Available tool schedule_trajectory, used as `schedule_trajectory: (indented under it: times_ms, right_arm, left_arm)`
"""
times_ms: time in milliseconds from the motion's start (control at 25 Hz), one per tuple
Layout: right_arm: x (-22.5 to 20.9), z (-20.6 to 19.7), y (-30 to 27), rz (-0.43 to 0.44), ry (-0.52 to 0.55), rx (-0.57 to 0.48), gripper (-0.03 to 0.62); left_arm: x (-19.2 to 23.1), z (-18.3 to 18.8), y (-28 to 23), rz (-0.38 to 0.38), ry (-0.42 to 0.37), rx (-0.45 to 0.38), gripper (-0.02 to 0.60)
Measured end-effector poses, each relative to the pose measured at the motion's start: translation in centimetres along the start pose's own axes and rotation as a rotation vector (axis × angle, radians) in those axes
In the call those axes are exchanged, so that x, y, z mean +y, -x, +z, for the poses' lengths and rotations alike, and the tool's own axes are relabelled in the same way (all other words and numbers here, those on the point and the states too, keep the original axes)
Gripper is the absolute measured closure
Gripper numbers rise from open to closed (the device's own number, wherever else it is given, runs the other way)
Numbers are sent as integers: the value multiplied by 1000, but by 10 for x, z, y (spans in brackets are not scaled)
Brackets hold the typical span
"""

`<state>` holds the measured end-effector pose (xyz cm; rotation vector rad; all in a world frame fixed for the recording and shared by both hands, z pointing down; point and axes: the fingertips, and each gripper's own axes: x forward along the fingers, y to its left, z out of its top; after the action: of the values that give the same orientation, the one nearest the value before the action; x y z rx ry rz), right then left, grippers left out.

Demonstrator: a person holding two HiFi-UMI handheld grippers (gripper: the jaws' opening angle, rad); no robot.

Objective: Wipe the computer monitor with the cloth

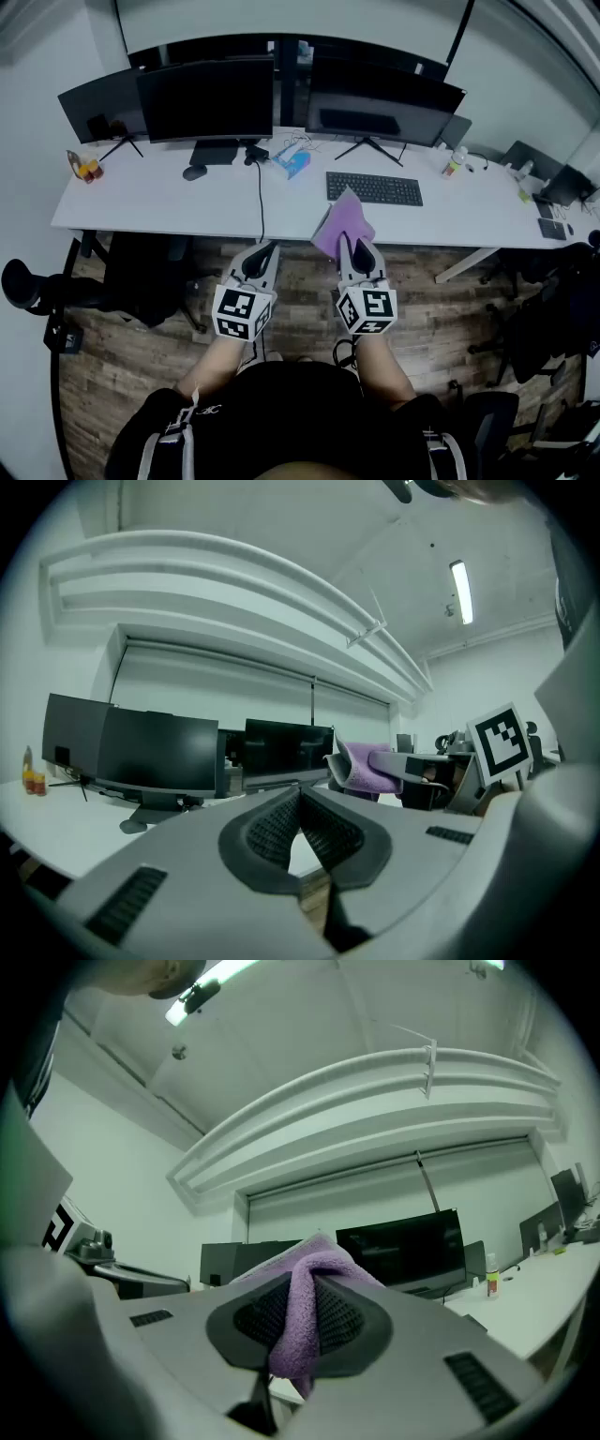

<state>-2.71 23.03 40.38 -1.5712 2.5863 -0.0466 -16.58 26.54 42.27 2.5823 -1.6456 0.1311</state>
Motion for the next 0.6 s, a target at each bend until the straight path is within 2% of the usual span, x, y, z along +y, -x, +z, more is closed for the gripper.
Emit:
schedule_trajectory:
  times_ms: [600]
  right_arm:
    - [-26, 2, 21, -41, -26, 1, 519]
  left_arm:
    - [-33, 3, -9, -25, -24, 6, 569]
